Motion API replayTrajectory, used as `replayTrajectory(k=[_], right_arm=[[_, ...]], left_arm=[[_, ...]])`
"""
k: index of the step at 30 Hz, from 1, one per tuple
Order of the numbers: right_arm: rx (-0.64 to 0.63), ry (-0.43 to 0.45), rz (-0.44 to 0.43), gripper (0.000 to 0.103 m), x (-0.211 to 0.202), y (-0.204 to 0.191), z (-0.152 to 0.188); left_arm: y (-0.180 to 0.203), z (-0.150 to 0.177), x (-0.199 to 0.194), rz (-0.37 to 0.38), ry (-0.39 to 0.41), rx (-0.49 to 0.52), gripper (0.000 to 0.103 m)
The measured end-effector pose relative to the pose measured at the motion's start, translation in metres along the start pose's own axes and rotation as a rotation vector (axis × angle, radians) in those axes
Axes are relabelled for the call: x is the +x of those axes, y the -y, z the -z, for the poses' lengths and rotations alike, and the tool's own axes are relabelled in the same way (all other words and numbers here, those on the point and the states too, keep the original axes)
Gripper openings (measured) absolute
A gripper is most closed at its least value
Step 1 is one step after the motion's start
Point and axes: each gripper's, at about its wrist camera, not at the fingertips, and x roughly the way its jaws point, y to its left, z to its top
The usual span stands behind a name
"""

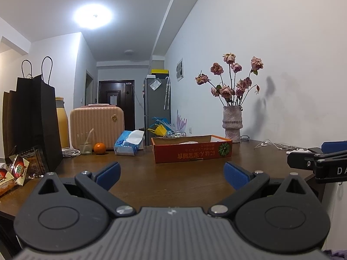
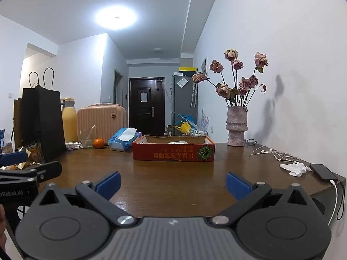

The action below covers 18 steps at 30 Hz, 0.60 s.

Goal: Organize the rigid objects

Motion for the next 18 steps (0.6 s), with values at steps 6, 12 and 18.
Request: replayTrajectory(k=[6,12,18], right_arm=[[0.002,0.000,0.000,0.103,-0.0005,-0.0002,0.0003],[0.007,-0.004,0.002,0.103,-0.0007,0.0003,0.0014],[0.006,-0.007,0.001,0.103,-0.0001,0.0006,0.0017]], left_arm=[[-0.0001,0.0000,0.0000,0.000,-0.001,0.000,0.103],[-0.0002,0.0005,0.0000,0.001,-0.002,0.001,0.103],[0.0002,0.0014,-0.0001,0.000,-0.006,-0.002,0.103]])
